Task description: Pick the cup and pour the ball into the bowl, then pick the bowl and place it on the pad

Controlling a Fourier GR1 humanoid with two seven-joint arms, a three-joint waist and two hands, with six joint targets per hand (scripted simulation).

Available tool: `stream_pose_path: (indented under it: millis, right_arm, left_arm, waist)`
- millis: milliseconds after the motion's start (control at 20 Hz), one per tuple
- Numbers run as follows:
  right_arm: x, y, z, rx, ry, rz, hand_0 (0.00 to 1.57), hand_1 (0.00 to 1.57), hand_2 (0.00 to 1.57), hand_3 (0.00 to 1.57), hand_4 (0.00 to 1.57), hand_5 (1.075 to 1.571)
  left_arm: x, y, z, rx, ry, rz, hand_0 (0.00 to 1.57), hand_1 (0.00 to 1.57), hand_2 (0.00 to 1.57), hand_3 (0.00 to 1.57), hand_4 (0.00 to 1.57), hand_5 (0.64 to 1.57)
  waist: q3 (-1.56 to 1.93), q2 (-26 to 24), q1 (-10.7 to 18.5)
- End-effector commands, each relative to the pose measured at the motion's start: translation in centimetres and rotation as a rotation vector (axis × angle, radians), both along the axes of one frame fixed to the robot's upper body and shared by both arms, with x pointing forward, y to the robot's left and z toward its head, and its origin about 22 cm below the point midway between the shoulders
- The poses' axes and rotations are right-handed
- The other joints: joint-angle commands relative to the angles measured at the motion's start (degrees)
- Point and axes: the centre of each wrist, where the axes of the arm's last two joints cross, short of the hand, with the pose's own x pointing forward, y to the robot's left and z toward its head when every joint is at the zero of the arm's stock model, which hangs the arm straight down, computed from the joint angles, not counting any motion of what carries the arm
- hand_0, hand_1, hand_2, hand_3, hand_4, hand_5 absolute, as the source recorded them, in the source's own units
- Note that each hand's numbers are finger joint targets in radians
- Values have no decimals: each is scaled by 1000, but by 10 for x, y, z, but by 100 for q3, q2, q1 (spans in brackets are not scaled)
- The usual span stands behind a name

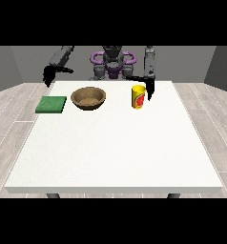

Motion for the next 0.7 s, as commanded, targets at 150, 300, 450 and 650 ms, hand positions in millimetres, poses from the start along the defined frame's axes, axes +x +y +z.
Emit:
stream_pose_path:
  millis: [150, 300, 450, 650]
  right_arm:
    - [-6, -20, -6, -10, -25, 8, 0, 0, 0, 0, 0, 1558]
    - [-1, -30, -13, 0, -14, -10, 0, 0, 0, 0, 0, 1560]
    - [8, -29, 11, 14, -47, 19, 0, 0, 0, 0, 0, 1562]
    - [19, -34, 36, 7, -101, 51, 0, 0, 0, 0, 0, 1556]
  left_arm:
    - [1, 3, -35, -6, -10, 30, 0, 0, 0, 0, 0, 1245]
    - [27, 20, -6, -2, -14, 29, 0, 0, 0, 0, 0, 1238]
    - [7, 39, -26, 290, -26, 206, 1289, 1289, 1571, 1571, 789, 1524]
    - [18, 11, -31, 340, -72, 285, 1312, 1312, 1571, 1571, 833, 1511]
  waist:
    - [-1, 168, -156]
    - [1, 196, -37]
    - [9, 219, -330]
    - [-2, 652, -635]
